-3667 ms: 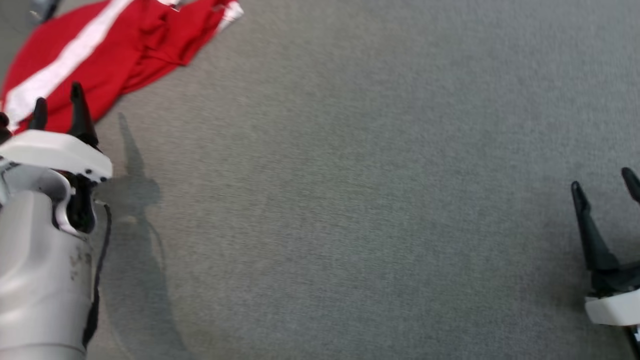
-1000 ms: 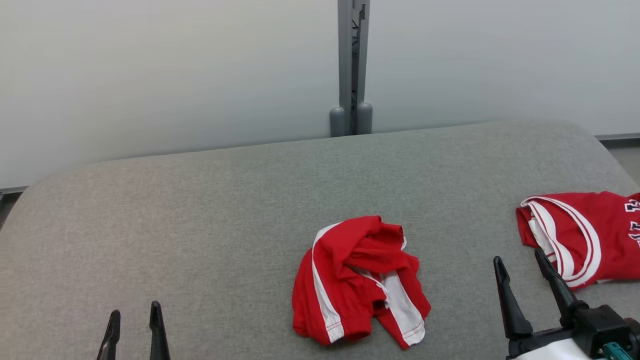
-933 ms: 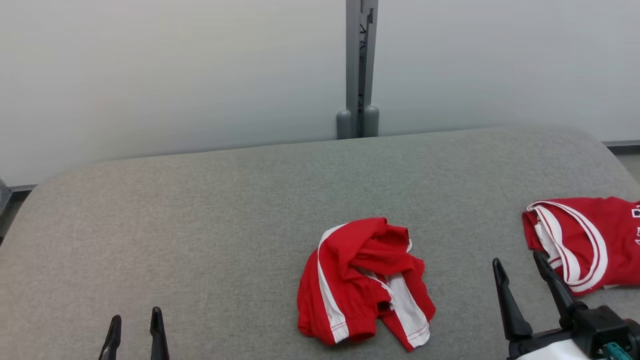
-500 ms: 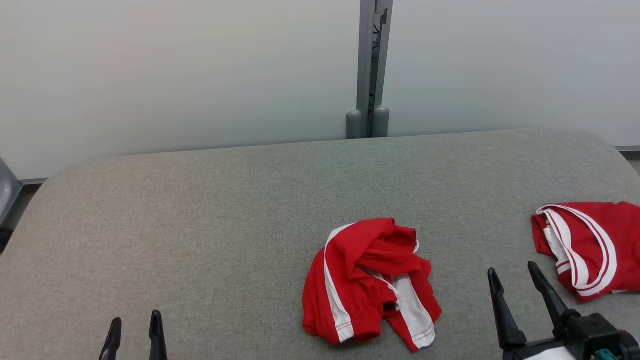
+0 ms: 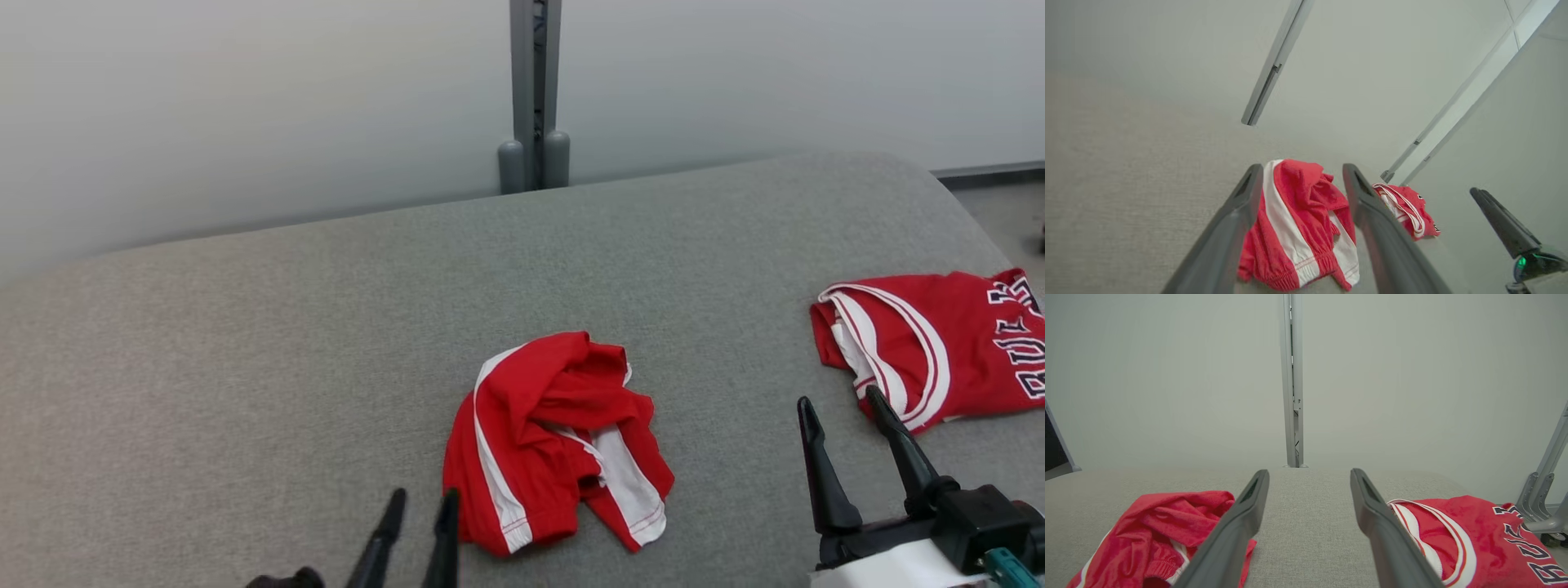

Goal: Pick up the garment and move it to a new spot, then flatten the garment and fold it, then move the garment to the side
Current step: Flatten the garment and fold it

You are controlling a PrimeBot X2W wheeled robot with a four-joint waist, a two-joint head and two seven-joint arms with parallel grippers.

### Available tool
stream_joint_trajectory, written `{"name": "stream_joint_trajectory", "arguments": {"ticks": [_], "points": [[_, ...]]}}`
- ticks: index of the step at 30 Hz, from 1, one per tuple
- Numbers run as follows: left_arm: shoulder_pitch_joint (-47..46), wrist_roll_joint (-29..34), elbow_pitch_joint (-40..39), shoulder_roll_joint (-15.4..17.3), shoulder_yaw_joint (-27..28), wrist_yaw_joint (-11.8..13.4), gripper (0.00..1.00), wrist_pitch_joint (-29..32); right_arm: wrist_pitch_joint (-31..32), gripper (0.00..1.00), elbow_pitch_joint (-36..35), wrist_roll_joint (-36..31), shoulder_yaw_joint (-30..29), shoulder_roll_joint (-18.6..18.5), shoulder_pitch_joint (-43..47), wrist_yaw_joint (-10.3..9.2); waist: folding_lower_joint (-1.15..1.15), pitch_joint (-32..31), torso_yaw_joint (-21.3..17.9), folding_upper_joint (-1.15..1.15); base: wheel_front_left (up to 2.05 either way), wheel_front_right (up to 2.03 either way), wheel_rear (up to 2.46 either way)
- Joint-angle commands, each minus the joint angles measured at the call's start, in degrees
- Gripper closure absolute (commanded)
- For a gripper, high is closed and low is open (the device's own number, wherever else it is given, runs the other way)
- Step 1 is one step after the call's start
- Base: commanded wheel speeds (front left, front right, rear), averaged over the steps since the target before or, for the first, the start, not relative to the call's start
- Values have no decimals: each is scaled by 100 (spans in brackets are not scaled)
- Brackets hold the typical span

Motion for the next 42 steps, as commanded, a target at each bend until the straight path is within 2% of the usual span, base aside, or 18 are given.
{"name": "stream_joint_trajectory", "arguments": {"ticks": [1, 5, 8, 12, 15, 19, 27, 33, 34, 35, 36, 39, 42], "points": [[-129, -321, -28, 27, -240, 119, 0, 224, 2, 0, -44, 36, 8, -18, -85, 1, 0, 251, -256, 0, 0, 0, 0], [-206, -1306, 20, 33, -827, 520, 0, 988, 2, 0, -138, 134, -4, 22, -216, 1, 0, 604, -526, 0, 0, 0, 0], [-162, -1893, 105, 25, -1017, 762, 0, 1408, 1, 0, -126, 186, -32, 51, -263, 0, 0, 791, -686, 0, 0, 0, 0], [-203, -2479, 138, 28, -932, 1021, 0, 1464, 2, 0, -143, 219, -78, 81, -331, 1, 0, 961, -776, 0, 0, 0, 0], [-379, -2670, 318, 28, -826, 1161, 0, 1347, 1, 0, -142, 224, -112, 92, -411, 1, 0, 1050, -795, 0, 0, 0, 0], [-559, -2825, 540, 27, -778, 1148, 0, 1149, 2, 0, -142, 217, -149, 101, -482, 1, 0, 1126, -763, 0, 0, 0, 0], [-946, -3355, 934, 26, -1018, 1146, 0, 873, 2, 0, -155, 180, -120, 101, -549, 1, 0, 1233, -703, 0, 0, 0, 0], [-1347, -3293, 1512, 26, -1221, 1162, 0, 873, 2, 0, -111, 217, -107, 102, -578, 1, 0, 1293, -701, 0, 0, 0, 0], [-1435, -3229, 1657, 28, -1295, 1123, 13, 902, 1, 0, -104, 226, -104, 101, -587, 0, 0, 1298, -703, 0, 0, 0, 0], [-1517, -3151, 1802, 34, -1336, 1115, 63, 887, 2, 0, -93, 242, -99, 101, -597, 1, 0, 1299, -708, 0, 0, 0, 0], [-1611, -3048, 1940, 57, -1352, 1086, 100, 808, 2, 0, -78, 252, -82, 101, -604, 1, 0, 1288, -725, 0, 0, 0, 0], [-1760, -2945, 2123, 129, -1348, 940, 100, 661, 2, 0, -61, 261, -105, 100, -582, 1, 0, 1235, -751, 0, 0, 0, 0], [-1755, -2854, 1937, 436, -1299, 827, 100, 679, 2, 0, -51, 237, -164, 97, -443, 1, 0, 1108, -718, 0, 0, 0, 0]]}}
